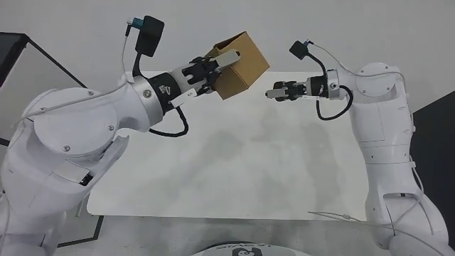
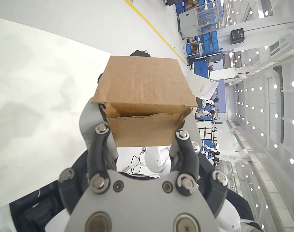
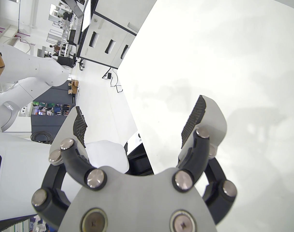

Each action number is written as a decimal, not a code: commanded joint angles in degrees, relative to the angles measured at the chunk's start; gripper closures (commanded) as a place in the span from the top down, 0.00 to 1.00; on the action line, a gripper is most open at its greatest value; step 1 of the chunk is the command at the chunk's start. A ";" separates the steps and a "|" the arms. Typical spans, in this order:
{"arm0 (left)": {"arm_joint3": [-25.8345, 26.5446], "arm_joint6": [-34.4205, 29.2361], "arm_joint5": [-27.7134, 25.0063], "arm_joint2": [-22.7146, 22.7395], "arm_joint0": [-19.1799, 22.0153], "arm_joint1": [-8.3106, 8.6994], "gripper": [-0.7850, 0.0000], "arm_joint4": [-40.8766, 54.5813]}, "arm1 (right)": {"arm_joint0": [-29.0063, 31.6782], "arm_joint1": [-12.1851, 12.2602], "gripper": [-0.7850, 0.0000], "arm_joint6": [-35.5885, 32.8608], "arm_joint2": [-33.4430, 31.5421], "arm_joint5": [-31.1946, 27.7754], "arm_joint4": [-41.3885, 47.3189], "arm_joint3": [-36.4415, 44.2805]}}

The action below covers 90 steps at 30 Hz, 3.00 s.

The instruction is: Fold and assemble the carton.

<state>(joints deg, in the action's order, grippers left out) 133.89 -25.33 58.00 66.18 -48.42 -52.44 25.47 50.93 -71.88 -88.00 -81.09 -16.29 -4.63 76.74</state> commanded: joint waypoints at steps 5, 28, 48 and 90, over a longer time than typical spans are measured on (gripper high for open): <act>0.75 1.45 0.00 1.03 1.24 0.37 0.00 6.82 | 0.00 0.00 1.00 0.00 0.00 0.00 0.00 0.00; -3.19 -7.69 -14.40 4.07 -1.79 0.62 0.00 13.02 | 0.00 0.00 1.00 0.00 0.00 0.00 0.00 0.00; -4.77 -14.39 -43.38 13.16 -19.41 1.43 0.00 12.53 | 0.00 0.00 1.00 0.00 0.00 0.00 0.00 0.00; -10.46 -23.49 -84.31 8.41 -17.77 -0.65 0.00 -0.90 | 0.00 0.00 1.00 0.00 0.00 0.00 0.00 0.00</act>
<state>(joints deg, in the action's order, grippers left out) 123.48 -48.89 -24.72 74.91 -66.45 -53.00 25.39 50.93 -71.88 -88.00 -81.09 -16.29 -4.63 76.74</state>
